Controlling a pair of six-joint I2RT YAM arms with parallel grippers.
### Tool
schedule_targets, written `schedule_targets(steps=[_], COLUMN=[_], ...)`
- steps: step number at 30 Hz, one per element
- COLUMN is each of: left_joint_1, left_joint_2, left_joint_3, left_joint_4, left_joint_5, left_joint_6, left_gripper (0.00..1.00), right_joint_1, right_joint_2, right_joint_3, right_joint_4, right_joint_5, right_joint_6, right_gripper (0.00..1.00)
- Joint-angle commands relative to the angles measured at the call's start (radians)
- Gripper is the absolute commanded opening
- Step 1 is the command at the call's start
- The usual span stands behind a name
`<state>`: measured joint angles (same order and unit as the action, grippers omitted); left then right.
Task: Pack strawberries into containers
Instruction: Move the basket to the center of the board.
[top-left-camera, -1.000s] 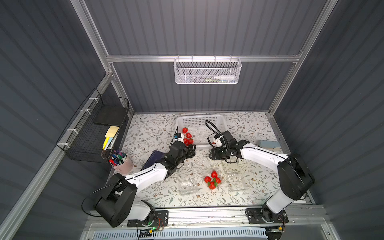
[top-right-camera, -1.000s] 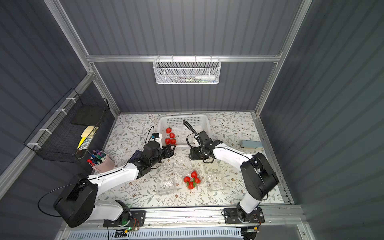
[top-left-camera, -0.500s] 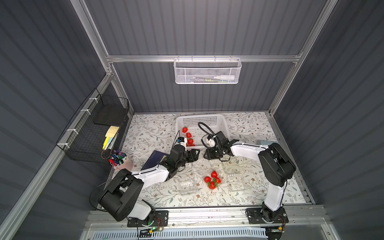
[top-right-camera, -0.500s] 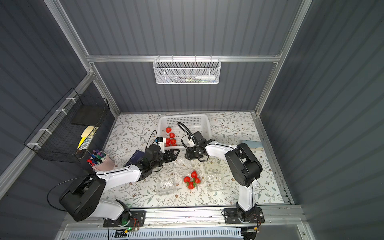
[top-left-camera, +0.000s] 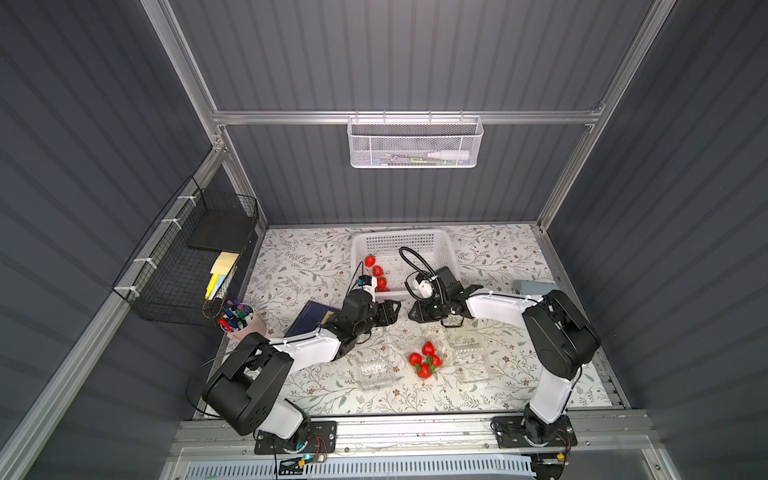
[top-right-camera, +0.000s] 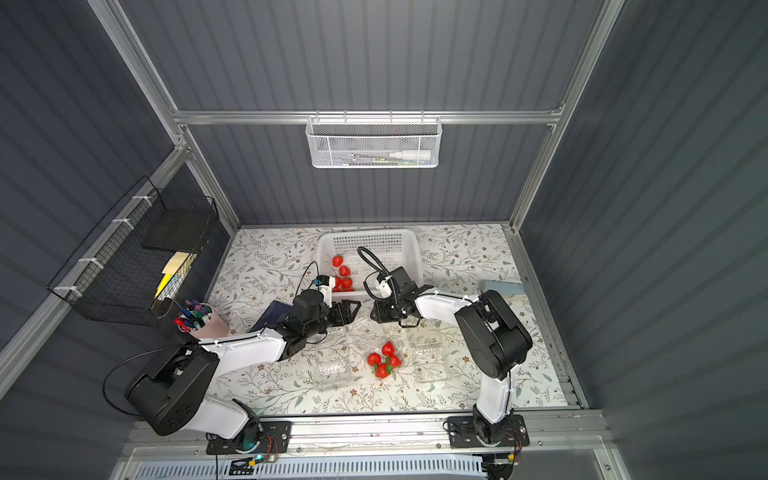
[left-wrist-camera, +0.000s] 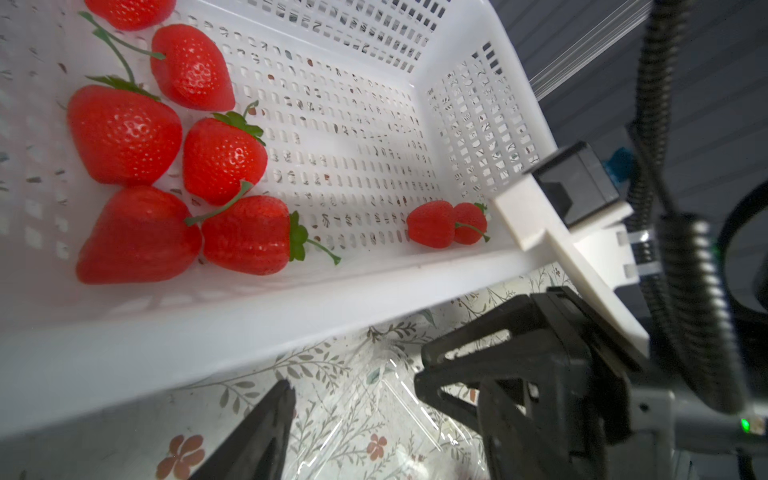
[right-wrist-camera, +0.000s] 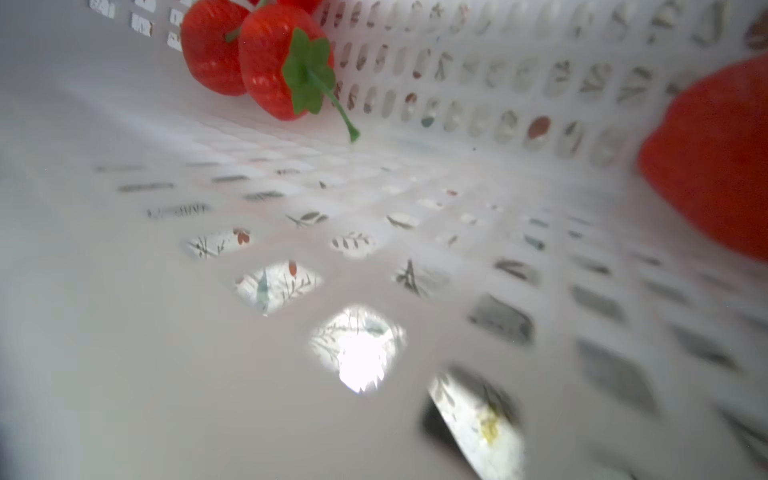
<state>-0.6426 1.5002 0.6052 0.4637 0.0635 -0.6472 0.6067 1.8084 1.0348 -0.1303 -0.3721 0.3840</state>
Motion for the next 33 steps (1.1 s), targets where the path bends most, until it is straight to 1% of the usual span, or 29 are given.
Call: schedule_targets(steps=[1,4,8,11,14,18,21,23,27,29,33], left_joint_1=[-0.006,-0.006,-0.006,-0.005,-0.005,-0.005,-0.005,-0.005,-0.005,-0.005,-0.005], left_joint_2=[0.058,0.131,0.227,0.286,0.341,0.368,0.329,0.278,0.16,0.096,-0.02], left_joint_3=[0.073,0.143,0.249,0.319,0.39,0.432,0.411,0.378,0.297,0.243,0.141], left_joint_4=[-0.003,0.003,0.015,0.032,0.053,0.049,0.03,0.012,-0.031,-0.061,-0.087], left_joint_5=[-0.011,-0.022,-0.015,-0.012,-0.003,0.013,0.003,-0.01,-0.047,-0.074,-0.094], left_joint_6=[0.049,0.082,0.131,0.139,0.149,0.153,0.151,0.146,0.124,0.096,0.043], left_gripper=[0.72,0.72,0.7,0.7,0.7,0.7,0.69,0.69,0.7,0.7,0.72], right_joint_1=[-0.001,-0.001,-0.002,-0.003,-0.001,-0.002,-0.001,0.0,0.007,0.012,0.021], right_joint_2=[-0.076,-0.157,-0.249,-0.295,-0.315,-0.312,-0.28,-0.237,-0.158,-0.118,-0.047], right_joint_3=[-0.046,-0.069,-0.079,-0.092,-0.106,-0.15,-0.191,-0.195,-0.17,-0.15,-0.105], right_joint_4=[-0.03,-0.038,-0.077,-0.095,-0.101,-0.076,-0.019,0.013,0.068,0.097,0.126], right_joint_5=[0.015,0.041,0.1,0.119,0.117,0.102,0.082,0.068,0.067,0.024,0.013], right_joint_6=[0.001,0.007,0.01,0.018,0.029,0.055,0.07,0.069,0.06,0.055,0.048], right_gripper=[0.35,0.4,0.42,0.42,0.42,0.43,0.43,0.43,0.43,0.43,0.43])
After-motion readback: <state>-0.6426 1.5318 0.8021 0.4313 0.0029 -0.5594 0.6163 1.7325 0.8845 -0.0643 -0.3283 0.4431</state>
